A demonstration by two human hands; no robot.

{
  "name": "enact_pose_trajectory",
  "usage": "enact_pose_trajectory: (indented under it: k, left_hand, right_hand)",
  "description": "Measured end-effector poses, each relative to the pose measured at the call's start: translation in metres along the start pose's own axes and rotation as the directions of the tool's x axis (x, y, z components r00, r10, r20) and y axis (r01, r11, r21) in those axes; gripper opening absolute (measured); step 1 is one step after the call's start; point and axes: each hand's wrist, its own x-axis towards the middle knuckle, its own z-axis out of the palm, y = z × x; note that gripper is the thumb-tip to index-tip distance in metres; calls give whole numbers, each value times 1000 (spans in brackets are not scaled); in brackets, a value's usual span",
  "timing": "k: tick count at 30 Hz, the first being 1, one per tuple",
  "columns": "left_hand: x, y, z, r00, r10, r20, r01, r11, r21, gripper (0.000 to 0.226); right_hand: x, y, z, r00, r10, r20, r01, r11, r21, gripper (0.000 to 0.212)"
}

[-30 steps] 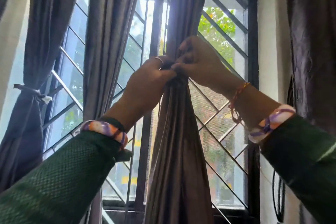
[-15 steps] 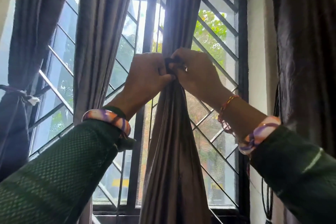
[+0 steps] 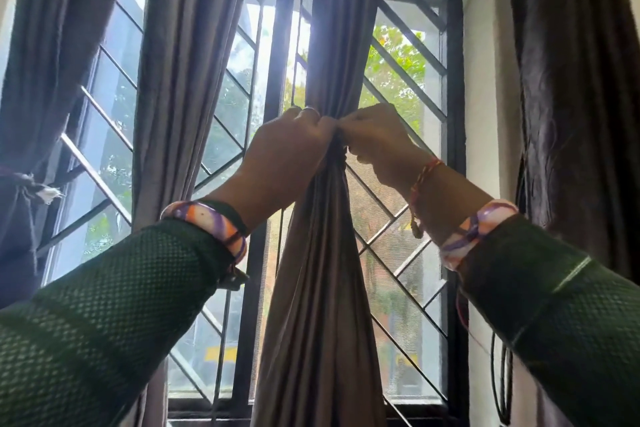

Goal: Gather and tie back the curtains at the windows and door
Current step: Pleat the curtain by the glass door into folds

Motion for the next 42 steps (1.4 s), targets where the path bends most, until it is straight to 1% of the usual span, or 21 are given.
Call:
enact_pose_trajectory:
  k: [2, 3, 4, 6, 7, 9, 11, 13, 15, 17, 19, 20, 22, 25, 28, 31, 33, 36, 38, 40, 42]
  left_hand:
    - [1, 1, -3, 1000, 3, -6, -2, 996, 88, 27]
    - [2, 2, -4, 1000, -19, 14, 18, 997, 75, 21]
    - [2, 3, -7, 996, -70, 48, 68, 997, 40, 18]
    - [2, -1, -8, 967, -177, 181, 196, 976, -92, 20]
    - [4, -4, -10, 935, -214, 282, 270, 946, -180, 19]
    - [11, -12, -15, 840, -226, 494, 421, 845, -329, 13]
    - [17, -18, -19, 733, -212, 647, 560, 727, -397, 17]
    - [21, -21, -21, 655, -216, 724, 655, 640, -401, 18]
    - [22, -23, -19, 604, -209, 769, 702, 595, -391, 20]
    - [20, -23, -15, 585, -180, 791, 707, 590, -389, 22]
    - [19, -22, -13, 585, -165, 794, 683, 628, -372, 18]
    - [19, -22, -13, 583, -157, 797, 671, 646, -364, 16]
    - [19, -25, -13, 582, -135, 802, 661, 653, -370, 12]
    - [20, -26, -21, 578, -90, 811, 680, 603, -418, 14]
    - [17, -24, -26, 585, -106, 804, 738, 480, -474, 23]
    - [10, -21, -25, 597, -188, 780, 785, 340, -518, 19]
    - [3, -21, -22, 592, -237, 770, 804, 239, -545, 16]
    - [-8, -26, -17, 590, -246, 769, 803, 75, -591, 13]
    - [-15, -28, -15, 583, -280, 762, 795, 3, -607, 11]
    - [-19, -28, -11, 561, -359, 746, 785, -54, -617, 8]
    - [-22, -27, -4, 542, -446, 712, 783, -38, -620, 7]
  right_hand:
    - [-4, -5, 0, 998, 62, 11, -62, 985, 159, 31]
    - [-6, -7, 0, 995, 99, 21, -101, 967, 235, 23]
    - [-9, -8, 1, 991, 131, 30, -135, 946, 293, 15]
    - [-16, -5, 3, 984, 173, 52, -180, 925, 334, 13]
    - [-21, -2, 3, 979, 186, 80, -202, 922, 329, 12]
    - [-33, 4, 7, 960, 216, 177, -265, 904, 335, 8]
    - [-44, 6, 12, 947, 239, 215, -308, 867, 391, 15]
    - [-50, 7, 15, 966, 209, 153, -256, 860, 442, 22]
    - [-54, 9, 18, 985, 146, 90, -171, 890, 423, 24]
    - [-57, 14, 21, 995, 91, 46, -102, 932, 347, 17]
    - [-59, 19, 26, 997, 71, 15, -73, 958, 277, 30]
    - [-60, 20, 28, 997, 71, 17, -73, 956, 284, 38]
    - [-62, 22, 30, 997, 68, 35, -76, 936, 345, 44]
    - [-61, 22, 29, 999, 35, -5, -31, 941, 337, 44]
    - [-59, 22, 30, 994, -52, -97, 73, 972, 225, 41]
    - [-59, 25, 32, 977, -148, -152, 165, 981, 102, 36]
    - [-57, 28, 31, 971, -171, -170, 181, 982, 47, 35]
    - [-52, 28, 26, 970, -173, -169, 176, 984, 0, 30]
    - [-48, 27, 23, 977, -153, -146, 149, 988, -41, 24]
    - [-44, 25, 21, 984, -127, -125, 120, 991, -57, 23]
    - [-42, 23, 18, 989, -111, -96, 107, 993, -45, 25]
